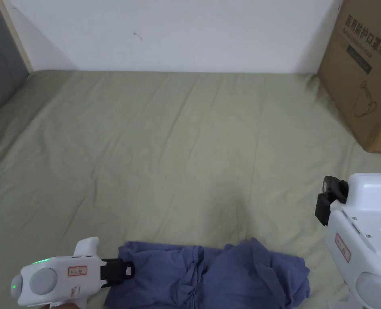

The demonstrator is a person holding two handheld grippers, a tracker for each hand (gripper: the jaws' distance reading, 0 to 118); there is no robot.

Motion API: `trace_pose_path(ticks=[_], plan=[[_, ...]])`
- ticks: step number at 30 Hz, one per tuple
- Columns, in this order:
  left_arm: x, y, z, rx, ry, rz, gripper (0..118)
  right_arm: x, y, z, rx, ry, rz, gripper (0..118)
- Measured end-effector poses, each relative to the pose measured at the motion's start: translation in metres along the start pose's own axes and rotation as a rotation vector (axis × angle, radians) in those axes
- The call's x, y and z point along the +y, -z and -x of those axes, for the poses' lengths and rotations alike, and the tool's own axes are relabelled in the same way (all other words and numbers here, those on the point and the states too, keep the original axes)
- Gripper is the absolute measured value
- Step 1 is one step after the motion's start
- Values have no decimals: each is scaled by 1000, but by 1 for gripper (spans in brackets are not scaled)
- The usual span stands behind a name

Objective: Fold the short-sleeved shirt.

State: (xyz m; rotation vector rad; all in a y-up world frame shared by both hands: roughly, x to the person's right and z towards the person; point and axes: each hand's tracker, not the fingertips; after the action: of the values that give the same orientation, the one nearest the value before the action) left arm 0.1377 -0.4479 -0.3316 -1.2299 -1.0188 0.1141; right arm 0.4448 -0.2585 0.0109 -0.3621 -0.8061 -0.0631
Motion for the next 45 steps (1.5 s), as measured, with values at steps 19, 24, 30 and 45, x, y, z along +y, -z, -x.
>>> trace_pose_path(ticks=[19,24,30,45], plan=[[32,-143,-50,365,104,-117,8,13,-12,4,57,12,-69,0],[37,-116,-120,352,175,-75,8,11,-16,4,68,21,-71,0],[33,-50,-177,211,289,32,8,10,-22,-8,56,34,-77,0],[-25,113,-224,298,396,227,12,-2,-25,-36,-10,47,-51,0]])
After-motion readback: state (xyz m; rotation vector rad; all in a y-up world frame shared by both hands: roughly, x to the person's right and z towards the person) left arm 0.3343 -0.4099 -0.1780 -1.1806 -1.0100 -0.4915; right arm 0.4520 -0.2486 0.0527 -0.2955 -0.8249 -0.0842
